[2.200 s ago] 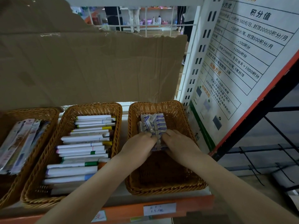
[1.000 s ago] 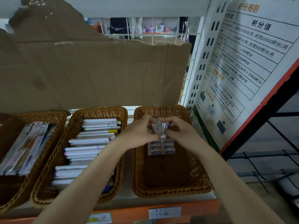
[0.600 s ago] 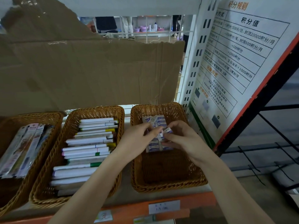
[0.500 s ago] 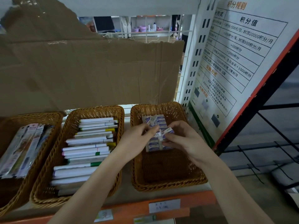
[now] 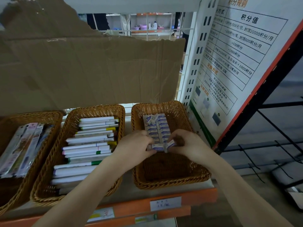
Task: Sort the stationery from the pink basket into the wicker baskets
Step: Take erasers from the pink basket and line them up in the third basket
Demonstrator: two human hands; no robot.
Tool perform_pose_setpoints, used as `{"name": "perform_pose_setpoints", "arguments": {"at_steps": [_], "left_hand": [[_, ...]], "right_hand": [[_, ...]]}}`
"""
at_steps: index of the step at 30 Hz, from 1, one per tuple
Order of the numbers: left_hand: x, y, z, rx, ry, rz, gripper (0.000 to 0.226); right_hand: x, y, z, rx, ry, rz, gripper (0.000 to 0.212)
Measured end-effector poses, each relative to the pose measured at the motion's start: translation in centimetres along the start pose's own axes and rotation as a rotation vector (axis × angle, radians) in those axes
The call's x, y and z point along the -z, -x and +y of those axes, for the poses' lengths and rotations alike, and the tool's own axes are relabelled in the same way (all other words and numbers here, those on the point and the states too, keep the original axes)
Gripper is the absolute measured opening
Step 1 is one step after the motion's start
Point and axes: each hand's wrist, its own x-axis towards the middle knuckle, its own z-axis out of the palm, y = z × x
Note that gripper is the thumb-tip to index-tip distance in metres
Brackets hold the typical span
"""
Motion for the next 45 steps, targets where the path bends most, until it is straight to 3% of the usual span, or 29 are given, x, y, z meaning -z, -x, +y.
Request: {"name": "perform_pose_setpoints", "arguments": {"at_steps": [6, 12, 18, 24, 35, 40, 45], "left_hand": [[-1.2, -0.2, 1.3, -0.053, -0.242, 0.006, 0.031], [-1.7, -0.5, 1.5, -0.034, -0.303, 0.033, 0.030], [-2.0, -0.8, 1.3, -0.025, -0.298, 0.067, 0.033], [-2.3, -1.1, 1.1, -0.076, -0.307, 0.083, 0.034], [-1.4, -2.6, -0.2, -0.165, -0.199, -0.010, 0.033], [0.7, -5.1, -2.0, -0.078, -0.161, 0.029, 0.025], [1.8, -8.4, -2.9, 0.061, -0.115, 0.074, 0.022]], "right_hand": [[-1.4, -0.4, -0.2, 0.141, 0.372, -0.031, 0.028], [-1.5, -0.4, 0.8, 0.242, 0.699, -0.005, 0.028], [-1.6, -1.4, 0.6, 0.209, 0.561, -0.045, 0.033], [-1.9, -1.7, 0.3, 0.208, 0.598, -0.071, 0.036], [-0.9, -2.9, 0.0, 0.172, 0.562, -0.219, 0.041], [0.6, -6.0, -0.9, 0.131, 0.471, -0.096, 0.026], [0.8, -10.4, -1.2, 0.243, 0.524, 0.033, 0.023]]}}
